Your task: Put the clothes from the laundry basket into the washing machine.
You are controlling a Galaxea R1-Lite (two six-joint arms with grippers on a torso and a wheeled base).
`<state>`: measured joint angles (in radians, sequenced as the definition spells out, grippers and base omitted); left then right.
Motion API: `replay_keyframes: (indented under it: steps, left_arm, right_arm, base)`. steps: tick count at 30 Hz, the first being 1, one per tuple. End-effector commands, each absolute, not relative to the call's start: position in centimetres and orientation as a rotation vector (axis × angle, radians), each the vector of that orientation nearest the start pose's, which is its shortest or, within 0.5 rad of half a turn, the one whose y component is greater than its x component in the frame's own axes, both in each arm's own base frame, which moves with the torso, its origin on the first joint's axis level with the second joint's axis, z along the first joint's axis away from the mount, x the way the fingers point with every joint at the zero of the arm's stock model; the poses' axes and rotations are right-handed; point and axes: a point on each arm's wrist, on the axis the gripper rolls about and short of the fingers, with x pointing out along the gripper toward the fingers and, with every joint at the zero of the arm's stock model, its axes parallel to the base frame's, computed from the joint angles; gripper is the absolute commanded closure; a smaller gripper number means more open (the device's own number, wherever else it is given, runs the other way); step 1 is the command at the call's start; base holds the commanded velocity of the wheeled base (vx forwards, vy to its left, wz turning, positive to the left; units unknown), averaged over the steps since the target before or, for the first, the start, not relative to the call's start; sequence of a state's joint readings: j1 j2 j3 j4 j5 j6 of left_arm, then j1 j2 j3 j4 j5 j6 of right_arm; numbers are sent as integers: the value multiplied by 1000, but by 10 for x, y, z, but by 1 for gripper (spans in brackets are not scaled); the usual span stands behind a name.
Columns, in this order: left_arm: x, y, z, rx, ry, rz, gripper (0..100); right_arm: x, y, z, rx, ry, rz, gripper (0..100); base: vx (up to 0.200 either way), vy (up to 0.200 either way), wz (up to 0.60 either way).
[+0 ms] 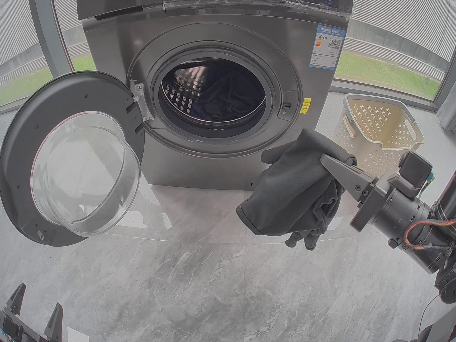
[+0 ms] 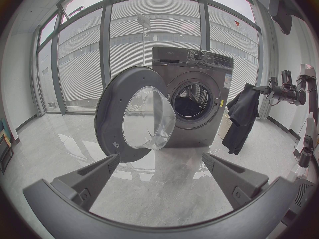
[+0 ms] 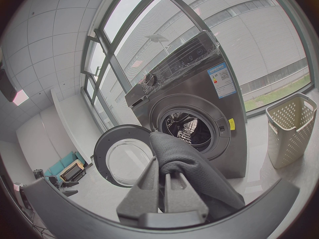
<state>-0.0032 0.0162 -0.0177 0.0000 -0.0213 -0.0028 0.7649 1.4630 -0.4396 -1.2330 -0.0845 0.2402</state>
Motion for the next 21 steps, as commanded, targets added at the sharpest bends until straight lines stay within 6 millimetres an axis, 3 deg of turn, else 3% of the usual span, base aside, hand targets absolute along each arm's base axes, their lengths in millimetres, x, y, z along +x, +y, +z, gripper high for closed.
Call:
replay_keyframes:
  steps: [1, 21]
  left_arm:
    - [-23, 0, 75, -3, 0, -25, 0]
    - [-23, 0, 75, -3, 0, -25, 0]
  right_arm:
    - [163, 154, 209, 318, -110, 700, 100]
    - [162, 153, 210, 321, -114, 699, 100]
  base:
    - [0, 0, 0]
    - [0, 0, 0]
